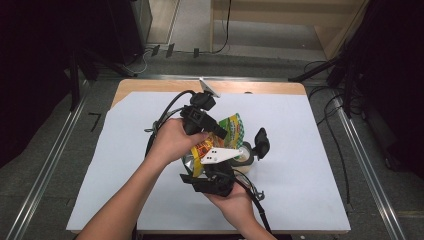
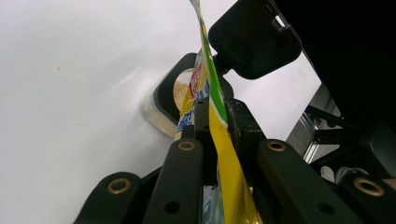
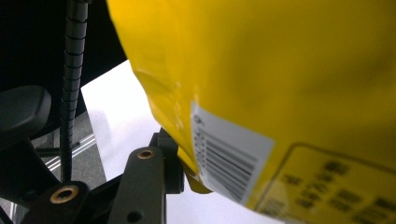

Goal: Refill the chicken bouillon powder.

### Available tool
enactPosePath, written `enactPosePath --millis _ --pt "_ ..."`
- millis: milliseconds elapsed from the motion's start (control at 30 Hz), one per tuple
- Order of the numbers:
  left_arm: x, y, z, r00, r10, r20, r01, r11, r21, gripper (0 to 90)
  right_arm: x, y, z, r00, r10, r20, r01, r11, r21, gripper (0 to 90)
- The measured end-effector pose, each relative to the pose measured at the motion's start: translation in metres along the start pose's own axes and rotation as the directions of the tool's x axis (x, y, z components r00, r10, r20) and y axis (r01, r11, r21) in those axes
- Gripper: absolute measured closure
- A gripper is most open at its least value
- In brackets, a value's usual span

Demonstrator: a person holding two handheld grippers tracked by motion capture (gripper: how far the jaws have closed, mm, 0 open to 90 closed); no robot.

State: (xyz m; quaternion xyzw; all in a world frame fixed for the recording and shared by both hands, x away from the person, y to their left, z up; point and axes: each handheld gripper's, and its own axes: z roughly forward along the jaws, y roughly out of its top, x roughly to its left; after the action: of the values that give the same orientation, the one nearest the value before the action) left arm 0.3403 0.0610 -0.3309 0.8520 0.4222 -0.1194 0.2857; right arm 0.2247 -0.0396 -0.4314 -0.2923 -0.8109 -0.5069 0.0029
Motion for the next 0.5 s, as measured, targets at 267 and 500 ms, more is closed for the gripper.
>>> enactPosePath --millis 267,500 --pt "-0.0013 -0.0003 -0.0004 1.0000 0.008 -0.004 -0.008 0.9999 -0.008 84.9 -0.0013 -0.0018 0.0006 0.9999 -0.010 0.010 0.010 1.000 0.005 64.3" --pt "-0.0015 -0.0004 -0.0007 0.9999 0.013 -0.006 -0.013 0.9999 -0.005 85.6 -0.0007 -0.0018 0.0009 1.0000 -0.005 0.005 0.005 1.000 0.005 64.3"
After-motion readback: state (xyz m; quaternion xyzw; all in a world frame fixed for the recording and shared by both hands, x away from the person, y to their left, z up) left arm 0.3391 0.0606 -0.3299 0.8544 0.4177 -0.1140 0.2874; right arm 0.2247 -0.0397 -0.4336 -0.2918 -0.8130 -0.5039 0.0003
